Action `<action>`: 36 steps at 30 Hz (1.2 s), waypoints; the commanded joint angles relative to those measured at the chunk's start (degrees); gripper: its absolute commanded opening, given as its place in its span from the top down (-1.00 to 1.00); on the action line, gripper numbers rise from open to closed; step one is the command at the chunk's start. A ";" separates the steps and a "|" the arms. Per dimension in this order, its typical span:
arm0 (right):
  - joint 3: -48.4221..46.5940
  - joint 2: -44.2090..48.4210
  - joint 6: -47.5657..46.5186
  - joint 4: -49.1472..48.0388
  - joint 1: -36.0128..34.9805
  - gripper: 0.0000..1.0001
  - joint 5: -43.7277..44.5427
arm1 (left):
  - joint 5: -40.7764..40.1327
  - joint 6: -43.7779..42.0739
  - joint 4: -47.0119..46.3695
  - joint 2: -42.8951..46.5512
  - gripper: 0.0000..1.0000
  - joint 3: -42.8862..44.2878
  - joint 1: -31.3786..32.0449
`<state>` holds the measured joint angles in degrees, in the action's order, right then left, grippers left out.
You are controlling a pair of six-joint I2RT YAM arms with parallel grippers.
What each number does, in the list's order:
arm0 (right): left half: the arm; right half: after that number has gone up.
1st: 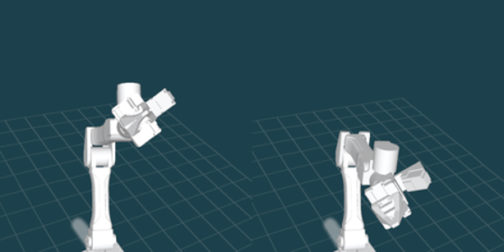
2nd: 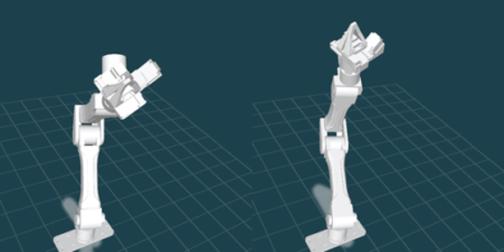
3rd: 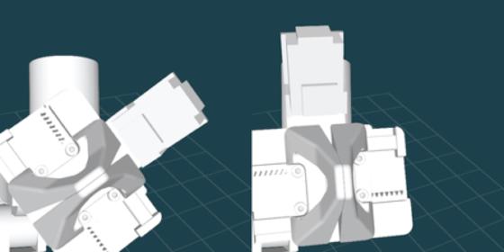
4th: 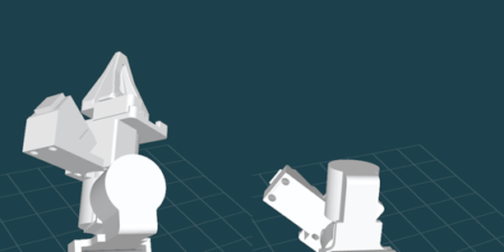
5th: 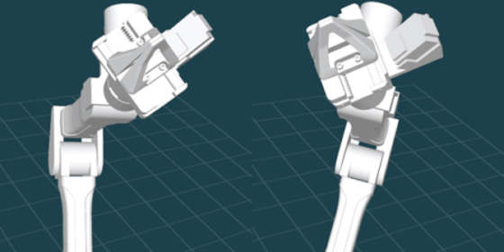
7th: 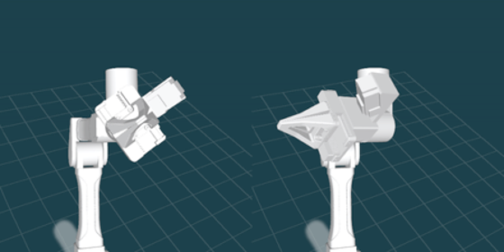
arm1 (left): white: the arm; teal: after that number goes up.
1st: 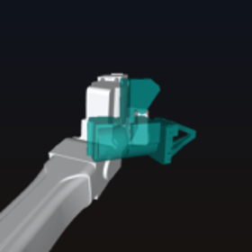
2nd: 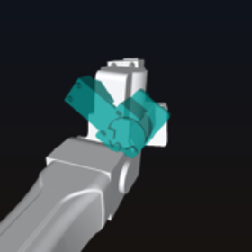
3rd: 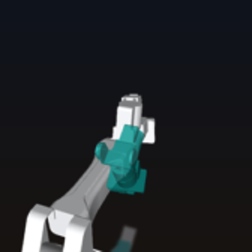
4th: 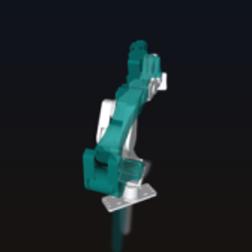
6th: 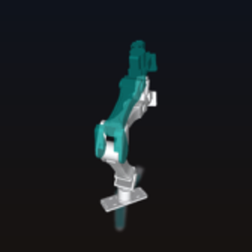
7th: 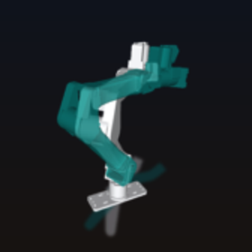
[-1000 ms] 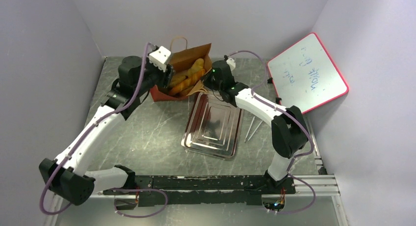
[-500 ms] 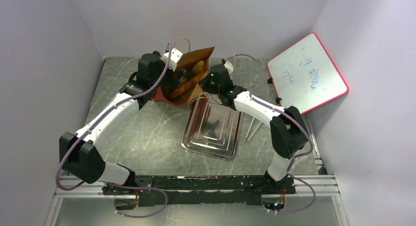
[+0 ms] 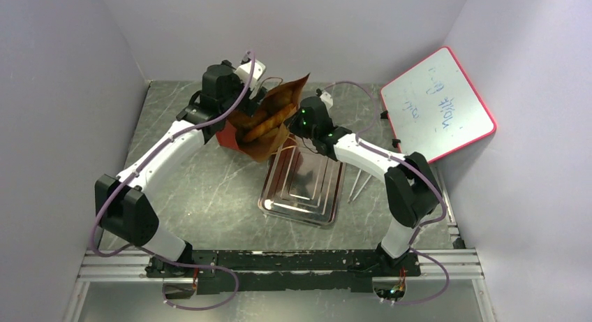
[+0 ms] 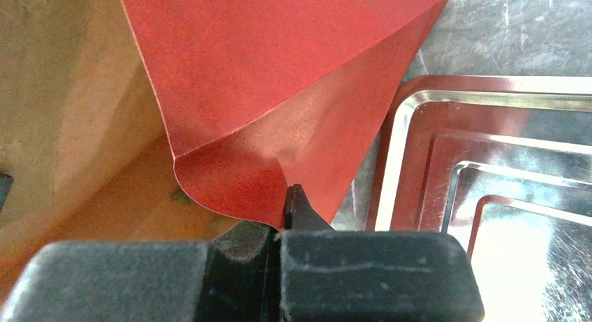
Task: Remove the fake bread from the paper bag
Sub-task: Adjust the paper bag at the center of the board.
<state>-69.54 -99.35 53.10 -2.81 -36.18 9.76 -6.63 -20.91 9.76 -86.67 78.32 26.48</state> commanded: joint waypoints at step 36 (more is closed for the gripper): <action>1.98 0.05 -3.33 2.77 1.59 1.00 -0.79 | 9.17 1.47 11.50 -12.91 0.86 9.23 0.81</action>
<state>-69.25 -99.35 50.89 -3.14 -34.96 8.56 5.06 -19.88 23.46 -99.61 88.62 26.57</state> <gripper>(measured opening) 0.008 0.079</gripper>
